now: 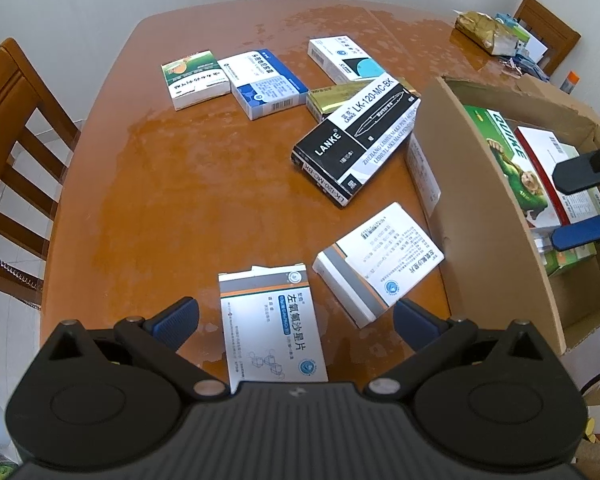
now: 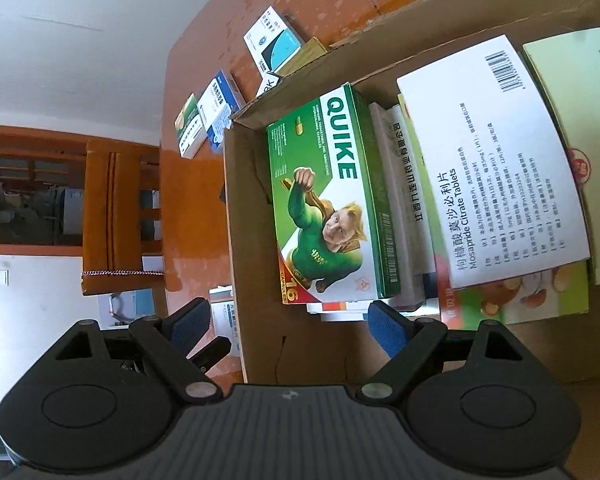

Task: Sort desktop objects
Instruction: 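Open the right gripper and release the QUIKE box upright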

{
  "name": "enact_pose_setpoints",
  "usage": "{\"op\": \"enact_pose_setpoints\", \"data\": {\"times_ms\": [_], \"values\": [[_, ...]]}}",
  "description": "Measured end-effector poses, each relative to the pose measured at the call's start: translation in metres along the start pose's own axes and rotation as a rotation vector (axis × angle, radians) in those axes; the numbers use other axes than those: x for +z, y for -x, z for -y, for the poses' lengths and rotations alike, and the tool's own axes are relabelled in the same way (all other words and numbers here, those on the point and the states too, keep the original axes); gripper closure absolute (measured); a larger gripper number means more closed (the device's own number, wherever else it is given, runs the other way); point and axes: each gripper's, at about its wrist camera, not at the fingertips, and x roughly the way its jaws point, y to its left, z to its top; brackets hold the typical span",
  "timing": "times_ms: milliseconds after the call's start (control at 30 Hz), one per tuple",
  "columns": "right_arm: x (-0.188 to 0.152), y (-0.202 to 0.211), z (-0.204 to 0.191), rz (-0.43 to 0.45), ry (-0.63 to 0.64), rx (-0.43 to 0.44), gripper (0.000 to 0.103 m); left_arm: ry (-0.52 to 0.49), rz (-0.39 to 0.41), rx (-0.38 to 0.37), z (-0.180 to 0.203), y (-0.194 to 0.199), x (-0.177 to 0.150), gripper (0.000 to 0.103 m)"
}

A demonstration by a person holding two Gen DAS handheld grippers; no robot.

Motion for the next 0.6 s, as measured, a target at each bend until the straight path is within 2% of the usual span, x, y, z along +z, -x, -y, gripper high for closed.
{"op": "enact_pose_setpoints", "data": {"times_ms": [100, 333, 600], "values": [[-0.001, 0.004, -0.003, 0.011, 0.014, -0.009, 0.013, -0.002, 0.002, -0.001, 0.000, 0.000, 0.000, 0.000], [0.001, 0.024, -0.004, 0.094, 0.031, -0.067, 0.011, 0.003, 0.006, 0.004, 0.000, 0.001, 0.000, 0.000], [-0.001, 0.018, -0.003, 0.078, 0.037, -0.068, 0.010, 0.010, 0.027, 0.039, 0.003, 0.004, 0.000, 0.000]]}}
